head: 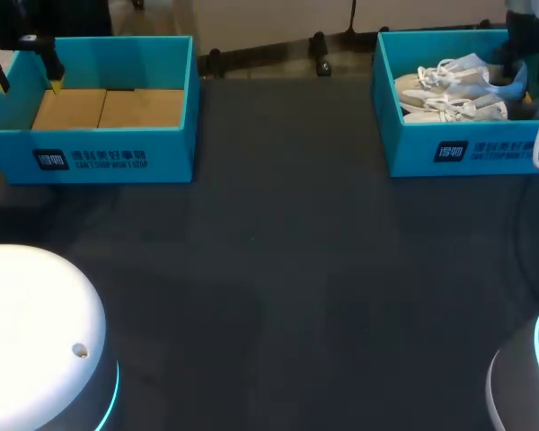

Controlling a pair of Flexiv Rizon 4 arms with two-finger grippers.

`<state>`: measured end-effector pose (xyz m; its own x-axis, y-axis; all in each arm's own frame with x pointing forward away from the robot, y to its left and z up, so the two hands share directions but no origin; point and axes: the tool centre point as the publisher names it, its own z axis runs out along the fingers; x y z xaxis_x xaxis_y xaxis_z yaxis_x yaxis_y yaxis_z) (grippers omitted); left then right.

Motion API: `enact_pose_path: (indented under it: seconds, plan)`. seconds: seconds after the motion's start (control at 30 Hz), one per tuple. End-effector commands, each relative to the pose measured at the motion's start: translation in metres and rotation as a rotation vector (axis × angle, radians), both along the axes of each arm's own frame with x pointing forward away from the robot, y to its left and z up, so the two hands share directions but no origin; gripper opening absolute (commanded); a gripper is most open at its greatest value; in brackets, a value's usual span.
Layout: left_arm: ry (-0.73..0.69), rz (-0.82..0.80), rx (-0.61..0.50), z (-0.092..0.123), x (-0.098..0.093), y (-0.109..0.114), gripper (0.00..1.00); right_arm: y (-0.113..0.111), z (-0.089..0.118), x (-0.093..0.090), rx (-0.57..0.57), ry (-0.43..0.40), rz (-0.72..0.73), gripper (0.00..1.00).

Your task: Take the shoe out of the shoebox, open the shoe tongue, remove and reinsert the insole, then place the shoe into the shoebox

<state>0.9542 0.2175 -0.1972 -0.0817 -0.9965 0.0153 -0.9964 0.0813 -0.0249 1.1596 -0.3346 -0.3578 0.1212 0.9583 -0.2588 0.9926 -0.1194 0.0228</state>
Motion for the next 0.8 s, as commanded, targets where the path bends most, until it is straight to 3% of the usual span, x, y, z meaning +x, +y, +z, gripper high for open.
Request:
enact_pose_path:
  seconds: [0.03,0.33,0.5,0.8]
  plan:
    - [-0.001,0.001,0.003,0.001,-0.002,0.0,1.0,0.005,0.021,-0.006,0.014,-0.016,0.014,1.0]
    - [-0.001,0.001,0.003,0.001,-0.002,0.0,1.0,0.032,0.071,-0.022,0.08,-0.091,0.069,1.0]
    - [-0.001,0.001,0.003,0.001,-0.002,0.0,1.0,0.046,0.101,-0.035,0.087,-0.09,0.08,1.0]
    - [-0.001,0.001,0.003,0.001,-0.002,0.0,1.0,0.073,0.13,-0.066,0.175,-0.075,0.093,1.0]
